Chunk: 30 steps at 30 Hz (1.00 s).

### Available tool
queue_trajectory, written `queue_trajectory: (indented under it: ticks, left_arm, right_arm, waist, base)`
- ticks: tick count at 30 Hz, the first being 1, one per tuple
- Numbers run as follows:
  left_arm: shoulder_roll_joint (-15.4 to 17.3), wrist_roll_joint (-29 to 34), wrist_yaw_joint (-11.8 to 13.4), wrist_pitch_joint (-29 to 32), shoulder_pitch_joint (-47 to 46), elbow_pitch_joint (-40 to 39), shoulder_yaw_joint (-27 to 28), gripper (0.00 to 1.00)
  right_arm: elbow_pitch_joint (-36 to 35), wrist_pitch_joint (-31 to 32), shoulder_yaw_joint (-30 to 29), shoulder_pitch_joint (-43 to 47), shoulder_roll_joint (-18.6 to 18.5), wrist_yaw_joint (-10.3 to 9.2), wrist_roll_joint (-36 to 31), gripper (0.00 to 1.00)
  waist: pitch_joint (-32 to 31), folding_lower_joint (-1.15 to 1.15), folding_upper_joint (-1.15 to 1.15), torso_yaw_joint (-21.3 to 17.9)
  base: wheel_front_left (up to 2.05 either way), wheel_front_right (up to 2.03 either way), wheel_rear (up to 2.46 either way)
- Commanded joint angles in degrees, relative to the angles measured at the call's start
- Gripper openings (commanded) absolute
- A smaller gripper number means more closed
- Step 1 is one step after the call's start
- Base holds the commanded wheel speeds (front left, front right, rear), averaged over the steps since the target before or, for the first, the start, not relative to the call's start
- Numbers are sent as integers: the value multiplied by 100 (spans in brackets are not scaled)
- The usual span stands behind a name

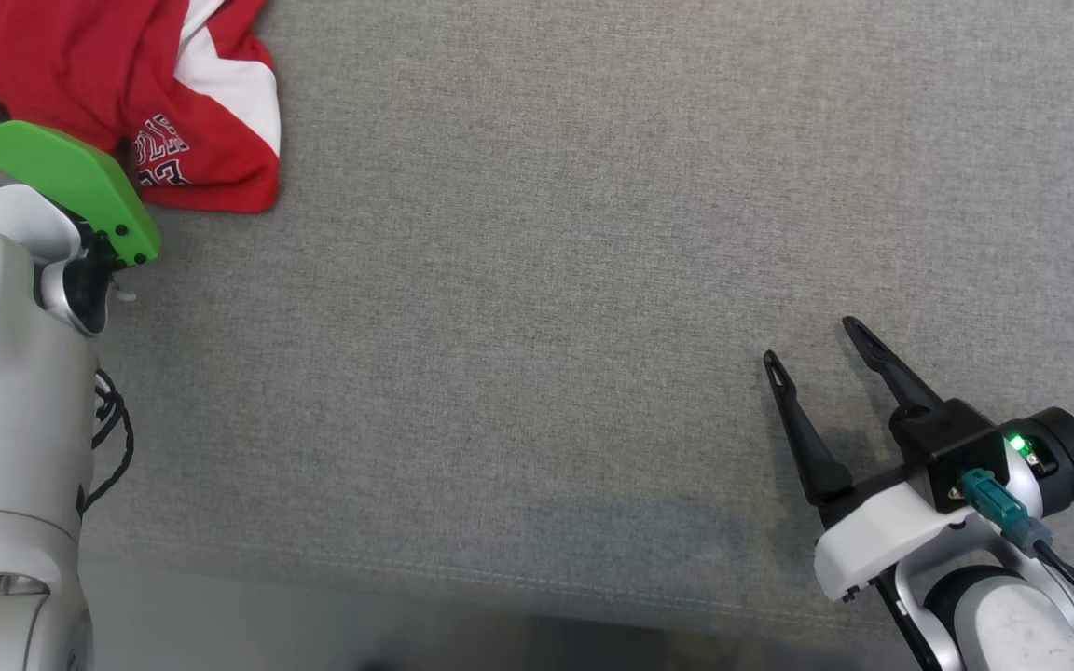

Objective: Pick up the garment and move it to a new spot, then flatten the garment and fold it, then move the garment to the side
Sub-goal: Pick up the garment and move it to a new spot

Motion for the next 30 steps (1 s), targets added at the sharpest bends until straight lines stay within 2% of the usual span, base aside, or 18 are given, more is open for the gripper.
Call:
queue_trajectory:
  ticks: [1,2,9,15,22,30]
  left_arm:
    - [-45,-48,-59,-28,-107,79,-3,40]
    - [-55,-44,-72,-95,-122,102,-11,0]
    - [-16,-15,-149,-759,-168,128,-64,0]
    - [97,248,-295,-1262,-92,50,-377,0]
    - [-18,443,-411,-1329,-235,-209,-751,0]
    - [-459,139,-510,-1080,16,-932,-1338,0]
  right_arm:
    - [-27,16,3,-12,-11,-2,21,100]
    - [-13,12,4,-22,-8,-2,27,100]
    - [290,-167,117,-103,107,-3,123,100]
    - [832,-449,268,-77,297,-3,292,100]
    - [1302,-687,257,67,408,-3,432,100]
    - [1719,-857,362,211,453,-3,563,100]
  waist:
    - [38,-1,0,-76]
    - [26,-1,0,-81]
    - [-338,-1,0,-172]
    - [-1111,-1,0,-479]
    - [-1837,-1,0,-828]
    - [-2537,-1,0,-1414]
  base:
    - [0,0,0]
    - [0,0,0]
    - [0,0,0]
    - [0,0,0]
    - [0,0,0]
    - [0,0,0]
